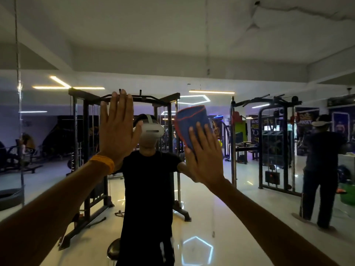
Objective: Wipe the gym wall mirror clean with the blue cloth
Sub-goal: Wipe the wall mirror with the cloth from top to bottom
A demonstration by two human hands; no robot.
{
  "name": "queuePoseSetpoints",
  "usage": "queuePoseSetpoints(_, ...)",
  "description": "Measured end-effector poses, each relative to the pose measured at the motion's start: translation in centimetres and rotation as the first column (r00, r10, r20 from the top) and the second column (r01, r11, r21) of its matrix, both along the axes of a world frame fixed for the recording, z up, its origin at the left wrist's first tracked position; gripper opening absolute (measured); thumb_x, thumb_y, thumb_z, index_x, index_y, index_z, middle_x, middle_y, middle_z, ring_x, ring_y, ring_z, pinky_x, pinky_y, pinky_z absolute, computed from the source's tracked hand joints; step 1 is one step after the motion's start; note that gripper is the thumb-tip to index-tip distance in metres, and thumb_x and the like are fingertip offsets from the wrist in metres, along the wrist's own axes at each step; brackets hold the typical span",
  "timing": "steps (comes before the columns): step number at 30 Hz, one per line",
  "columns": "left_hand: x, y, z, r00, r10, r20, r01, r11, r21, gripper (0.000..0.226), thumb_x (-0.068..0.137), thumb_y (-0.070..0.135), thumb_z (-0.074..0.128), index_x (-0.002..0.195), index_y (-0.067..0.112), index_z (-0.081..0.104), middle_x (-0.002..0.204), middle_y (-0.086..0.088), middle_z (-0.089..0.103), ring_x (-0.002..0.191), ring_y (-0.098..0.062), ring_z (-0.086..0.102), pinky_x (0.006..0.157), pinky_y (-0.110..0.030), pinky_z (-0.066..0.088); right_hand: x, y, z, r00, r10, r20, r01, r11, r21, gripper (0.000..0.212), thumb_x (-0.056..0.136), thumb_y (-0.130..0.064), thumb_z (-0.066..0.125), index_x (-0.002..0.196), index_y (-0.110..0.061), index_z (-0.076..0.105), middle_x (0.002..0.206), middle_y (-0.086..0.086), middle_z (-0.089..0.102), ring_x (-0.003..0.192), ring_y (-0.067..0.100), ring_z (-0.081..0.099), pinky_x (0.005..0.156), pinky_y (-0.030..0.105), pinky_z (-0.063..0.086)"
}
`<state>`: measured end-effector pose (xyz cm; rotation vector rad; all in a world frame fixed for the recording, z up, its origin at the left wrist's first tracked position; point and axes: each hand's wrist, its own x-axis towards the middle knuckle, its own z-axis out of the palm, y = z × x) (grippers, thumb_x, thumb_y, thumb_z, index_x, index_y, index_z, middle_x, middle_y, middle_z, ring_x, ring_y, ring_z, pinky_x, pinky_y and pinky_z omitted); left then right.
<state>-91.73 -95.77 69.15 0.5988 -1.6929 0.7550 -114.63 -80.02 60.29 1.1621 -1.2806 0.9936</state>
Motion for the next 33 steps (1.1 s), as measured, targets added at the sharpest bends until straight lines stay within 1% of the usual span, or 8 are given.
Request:
queuePoseSetpoints(6,-0.1,0.2,0.0,1.0,-0.016,-0.001,0.016,1.0,0.01,0.079,0.105,0.055,0.02,0.165,0.006,0.004,0.173,-0.016,-0.003,0.161,-0.034,-0.005,0.129,-0.057,-0.002,-1.7,0.2,3.3,0.994,-0.047,-0.097,0.054,0.996,0.075,0.06,0.102,-0.047,0.049,0.154,-0.02,0.036,0.167,0.018,0.026,0.155,0.039,0.019,0.13,0.042,0.004)
queuePoseSetpoints(11,0.2,0.2,0.0,1.0,-0.01,0.012,0.01,1.0,0.016,0.081,0.104,0.057,0.018,0.165,0.005,0.005,0.173,-0.016,-0.003,0.16,-0.034,-0.005,0.129,-0.057,0.0,0.0,-1.3,3.0,0.986,-0.108,-0.125,0.12,0.989,0.088,0.062,0.107,-0.045,0.031,0.164,-0.023,0.016,0.172,0.01,0.008,0.159,0.036,0.002,0.128,0.055,0.005)
queuePoseSetpoints(15,0.4,0.0,0.1,0.999,-0.018,0.029,0.017,1.0,0.015,0.084,0.103,0.06,0.014,0.165,0.004,0.007,0.173,-0.017,-0.002,0.161,-0.034,-0.004,0.129,-0.058,0.002,-3.0,0.4,6.8,0.912,-0.149,-0.381,0.21,0.97,0.122,0.064,0.108,-0.041,0.03,0.163,-0.025,0.002,0.171,0.011,0.003,0.159,0.035,0.002,0.127,0.058,0.009)
queuePoseSetpoints(20,0.9,-0.2,2.2,0.997,-0.046,0.059,0.048,0.998,-0.034,0.079,0.104,0.052,0.025,0.165,0.004,0.011,0.173,-0.015,0.002,0.161,-0.032,-0.002,0.127,-0.062,0.009,-3.4,0.9,14.1,0.969,-0.209,0.129,0.225,0.966,-0.123,0.058,0.111,-0.041,0.022,0.164,-0.017,0.017,0.169,0.018,0.02,0.156,0.04,0.016,0.127,0.055,0.01)
queuePoseSetpoints(26,1.4,-1.0,6.9,0.998,-0.029,0.051,0.031,0.999,-0.042,0.079,0.105,0.056,0.018,0.165,0.006,0.007,0.174,-0.014,0.002,0.161,-0.03,-0.003,0.129,-0.056,0.0,-0.6,0.0,12.3,0.892,-0.11,-0.439,0.219,0.954,0.205,0.057,0.111,-0.041,0.024,0.163,-0.018,0.021,0.172,0.011,0.014,0.159,0.029,0.002,0.129,0.05,0.006)
queuePoseSetpoints(28,1.5,-1.5,6.8,0.998,-0.025,0.058,0.028,0.998,-0.058,0.08,0.105,0.057,0.019,0.165,0.006,0.007,0.174,-0.014,0.003,0.161,-0.03,-0.002,0.129,-0.056,0.001,-2.8,1.0,16.0,0.944,-0.162,-0.287,0.203,0.972,0.118,0.056,0.111,-0.043,0.021,0.163,-0.02,0.021,0.171,0.01,0.015,0.159,0.03,0.006,0.129,0.05,0.006)
queuePoseSetpoints(31,1.4,-1.5,6.8,0.998,-0.016,0.057,0.02,0.997,-0.08,0.08,0.105,0.057,0.017,0.165,0.005,0.01,0.173,-0.016,0.006,0.161,-0.033,0.001,0.129,-0.058,0.004,-2.5,1.0,19.4,0.971,-0.168,0.171,0.193,0.97,-0.146,0.059,0.11,-0.043,0.023,0.163,-0.017,0.025,0.169,0.015,0.023,0.158,0.035,0.015,0.125,0.059,0.02)
queuePoseSetpoints(33,1.4,-1.4,6.8,0.998,-0.014,0.053,0.019,0.996,-0.083,0.081,0.104,0.059,0.013,0.165,0.004,0.01,0.173,-0.016,0.006,0.16,-0.034,0.002,0.128,-0.059,0.005,1.1,-1.5,18.2,0.965,-0.168,0.202,0.201,0.967,-0.158,0.062,0.109,-0.043,0.02,0.163,-0.013,0.023,0.17,0.016,0.019,0.158,0.038,0.012,0.126,0.059,0.018)
